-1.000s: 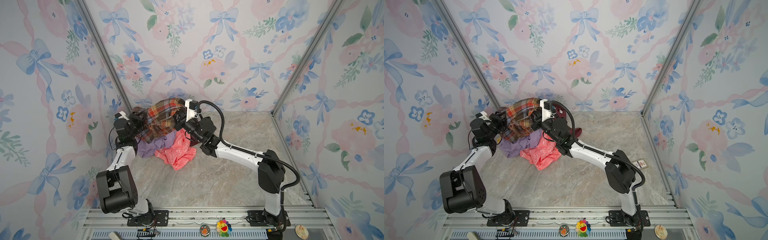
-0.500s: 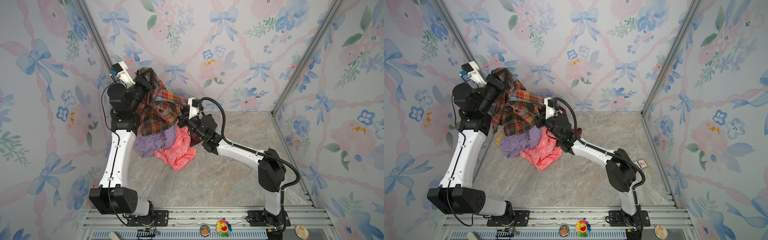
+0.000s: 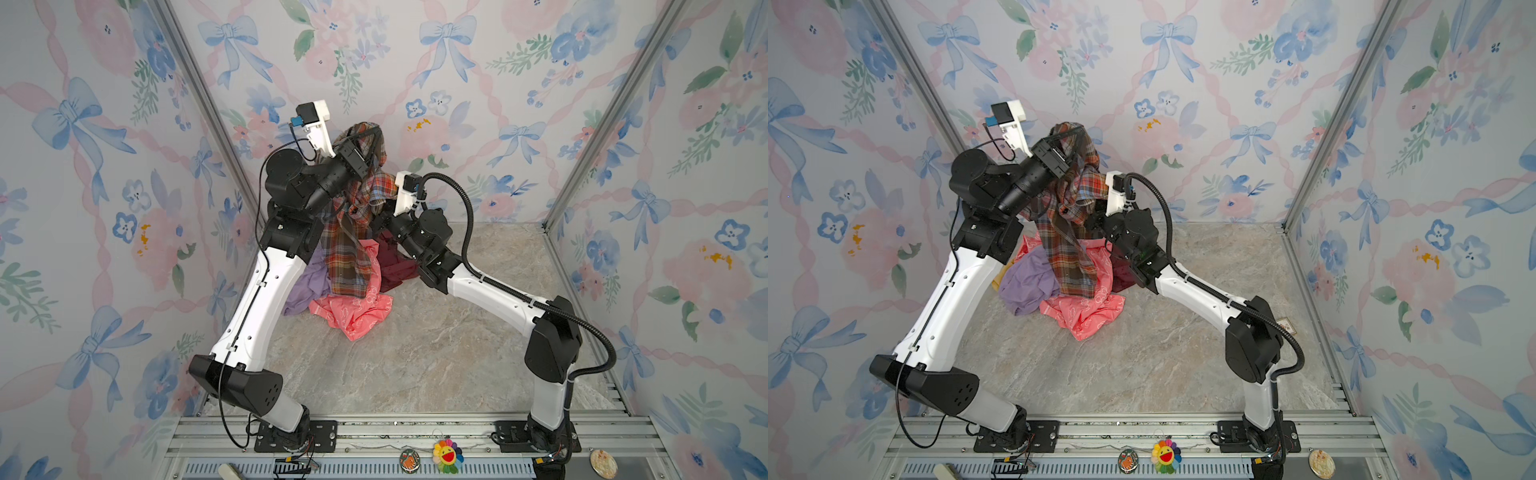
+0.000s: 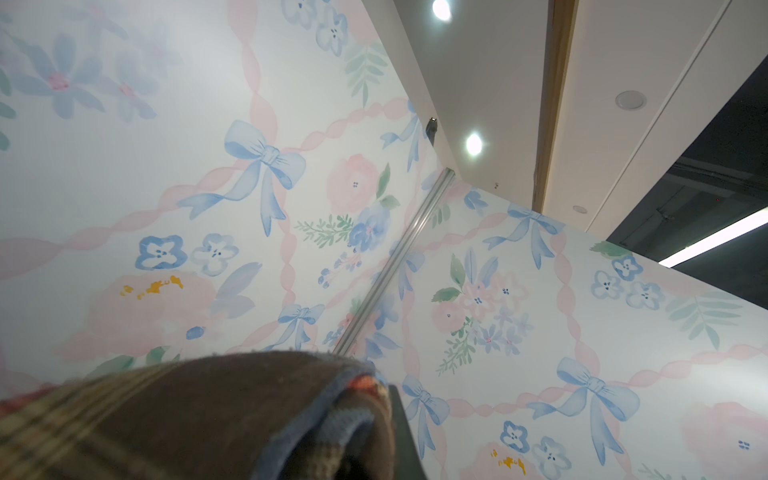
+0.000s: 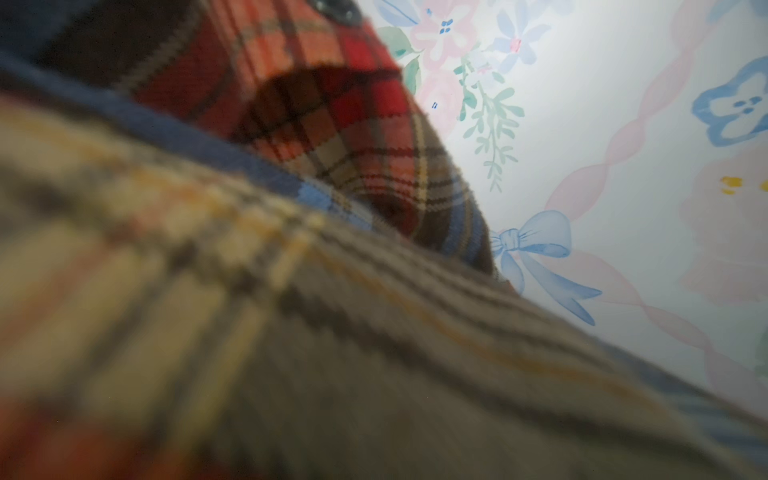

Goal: Pick out a specific cloth from the pile
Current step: 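Lift the plaid shirt with both grippers and carry it away from the pile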

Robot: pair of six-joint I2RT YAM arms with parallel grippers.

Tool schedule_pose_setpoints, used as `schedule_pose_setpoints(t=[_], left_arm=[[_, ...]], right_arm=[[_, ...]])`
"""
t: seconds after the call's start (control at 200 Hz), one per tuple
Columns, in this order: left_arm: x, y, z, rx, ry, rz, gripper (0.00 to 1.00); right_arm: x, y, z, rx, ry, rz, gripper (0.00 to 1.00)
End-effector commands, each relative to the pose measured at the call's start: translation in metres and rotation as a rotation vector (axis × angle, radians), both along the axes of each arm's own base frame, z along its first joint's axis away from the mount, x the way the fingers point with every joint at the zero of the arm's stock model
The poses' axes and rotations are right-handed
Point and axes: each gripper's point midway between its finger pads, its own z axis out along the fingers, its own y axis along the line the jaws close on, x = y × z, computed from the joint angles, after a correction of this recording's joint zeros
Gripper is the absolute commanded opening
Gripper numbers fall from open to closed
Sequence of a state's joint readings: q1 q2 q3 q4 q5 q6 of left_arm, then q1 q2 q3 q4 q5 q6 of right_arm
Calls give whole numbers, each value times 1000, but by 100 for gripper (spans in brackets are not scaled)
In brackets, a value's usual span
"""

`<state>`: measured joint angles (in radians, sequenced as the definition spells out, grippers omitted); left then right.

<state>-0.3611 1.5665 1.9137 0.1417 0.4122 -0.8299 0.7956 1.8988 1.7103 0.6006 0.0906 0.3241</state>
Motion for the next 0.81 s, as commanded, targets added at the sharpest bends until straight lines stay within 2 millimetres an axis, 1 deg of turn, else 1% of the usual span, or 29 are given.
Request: schedule_pose_setpoints(t=[0.0,0.1,0.12,0.13,0.135,0.145,0.165,0.17,0.175,0.185,0.19,0.195,0.21,0.23,0.39,0.465,0.555,0.58,0.645,0.715,0.8], left_arm=[[-19,-36,17,10,-78,-66,0],[-22,-76,11,21,-71,-127,0],[-22,-85,9,27,-70,-137,0],[-23,-90,8,29,-68,-142,0],[-23,-92,7,31,-69,-144,0],[-24,-96,6,33,-68,-148,0],[-24,-104,4,39,-68,-153,0],[-24,-106,3,42,-67,-156,0],[-25,-109,3,44,-67,-159,0],[-25,-112,1,48,-66,-161,0],[-25,-115,1,50,-66,-164,0],[-25,-116,0,52,-66,-165,0],[-26,-122,-1,57,-67,-166,0],[-26,-130,-4,65,-64,-171,0],[-22,-183,-28,93,-44,-198,0],[-22,-209,-40,109,-45,-207,0],[-17,-240,-60,123,-32,-221,0],[-15,-248,-65,125,-32,-223,0],[-11,-269,-80,136,-33,-221,0],[-8,-290,-97,156,-41,-216,0],[-5,-309,-116,157,-47,-227,0]], right_arm=[[-19,-45,50,55,-91,-60,0],[-27,-76,62,35,-108,-110,0],[-26,-81,60,28,-104,-122,0],[-23,-82,56,19,-99,-129,0],[-27,-88,63,27,-106,-132,0],[-30,-93,67,32,-113,-137,0],[-33,-101,71,32,-117,-148,0],[-31,-102,68,26,-112,-150,0],[-33,-105,72,31,-118,-153,0],[-33,-109,72,30,-118,-158,0],[-32,-109,69,22,-113,-161,0],[-34,-112,73,27,-118,-162,0],[-32,-116,69,17,-111,-172,0],[-35,-125,73,17,-115,-185,0],[-38,-186,71,-45,-71,-282,0],[-38,-218,66,-65,-35,-333,0],[-38,-256,59,-84,11,-386,0],[-36,-266,53,-96,34,-401,0],[-36,-292,46,-101,70,-432,0],[-32,-318,31,-116,110,-477,0],[-22,-345,13,-113,163,-510,0]])
